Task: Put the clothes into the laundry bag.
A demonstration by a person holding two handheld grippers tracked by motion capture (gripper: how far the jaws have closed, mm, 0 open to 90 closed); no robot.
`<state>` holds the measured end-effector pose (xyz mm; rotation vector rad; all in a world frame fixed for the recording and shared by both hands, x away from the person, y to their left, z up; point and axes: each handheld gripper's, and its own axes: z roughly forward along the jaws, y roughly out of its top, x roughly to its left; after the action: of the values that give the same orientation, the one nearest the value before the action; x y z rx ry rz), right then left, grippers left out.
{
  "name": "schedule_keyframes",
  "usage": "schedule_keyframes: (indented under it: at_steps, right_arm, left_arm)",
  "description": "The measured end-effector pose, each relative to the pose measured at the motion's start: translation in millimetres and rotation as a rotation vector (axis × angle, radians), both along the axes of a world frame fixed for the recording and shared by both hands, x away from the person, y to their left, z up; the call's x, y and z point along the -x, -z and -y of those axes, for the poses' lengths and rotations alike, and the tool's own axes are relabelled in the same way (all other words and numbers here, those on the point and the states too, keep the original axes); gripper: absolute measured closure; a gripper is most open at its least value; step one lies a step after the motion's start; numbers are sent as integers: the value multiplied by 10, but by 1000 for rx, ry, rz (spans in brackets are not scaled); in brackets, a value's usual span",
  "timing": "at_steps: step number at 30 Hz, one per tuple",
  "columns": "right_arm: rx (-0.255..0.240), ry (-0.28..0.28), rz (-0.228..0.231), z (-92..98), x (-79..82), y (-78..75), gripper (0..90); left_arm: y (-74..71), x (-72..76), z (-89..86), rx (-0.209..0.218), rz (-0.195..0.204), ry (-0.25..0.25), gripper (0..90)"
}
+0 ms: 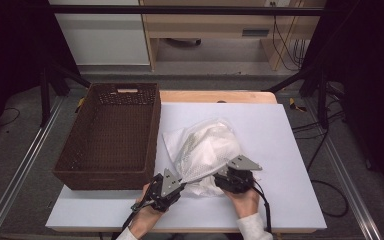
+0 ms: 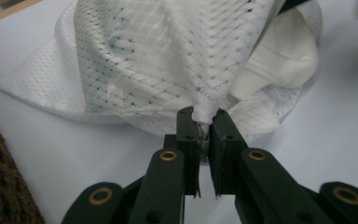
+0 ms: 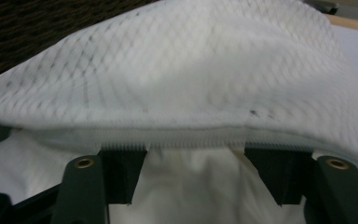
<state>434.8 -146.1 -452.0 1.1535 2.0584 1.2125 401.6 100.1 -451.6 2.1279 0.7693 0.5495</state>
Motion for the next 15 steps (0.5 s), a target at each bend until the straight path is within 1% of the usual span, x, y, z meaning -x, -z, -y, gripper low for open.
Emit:
schedule_keyframes:
  at_steps: [1, 2, 3, 4, 5, 6, 7, 8, 9, 11, 12, 13, 14, 15]
  right_arm:
    - [-5, -33, -8, 98, 124, 13, 330]
    - [-2, -43, -13, 131, 159, 29, 324]
    - [-2, -43, -13, 131, 159, 29, 324]
    - [6, -50, -48, 200, 225, 91, 322]
    - [18, -52, -54, 224, 240, 116, 322]
    - [25, -49, -57, 239, 248, 134, 327]
    - [25, -49, -57, 239, 248, 134, 327]
    - [25, -49, -63, 252, 253, 157, 335]
    - [32, -48, -78, 243, 241, 198, 353]
    - [42, -48, -78, 227, 230, 207, 367]
    - [48, -53, -75, 217, 213, 213, 394]
    - [60, -52, -88, 187, 172, 233, 451]
    - [60, -52, -88, 187, 172, 233, 451]
    - [59, -55, -104, 179, 140, 251, 520]
  left_arm:
    - [-4, 9, 3, 4, 0, -5, 792]
    - [-4, 9, 3, 4, 0, -5, 747]
    - [-19, 24, 0, 15, -3, 0, 747]
    - [-50, 59, -2, 18, 5, 2, 625]
    - [-109, 136, 2, 24, 23, 0, 574]
    - [-148, 185, 5, 32, 31, 6, 535]
    - [-148, 185, 5, 32, 31, 6, 507]
    - [-190, 242, 20, 42, 40, 8, 507]
    - [-214, 309, 73, 52, 32, 19, 484]
    - [-200, 325, 104, 53, 27, 23, 486]
    - [-153, 334, 172, 33, 26, 28, 488]
    - [-99, 318, 233, 8, 20, 29, 500]
    - [-53, 293, 277, -6, 6, 27, 500]
    - [24, 239, 345, -15, -19, 24, 502]
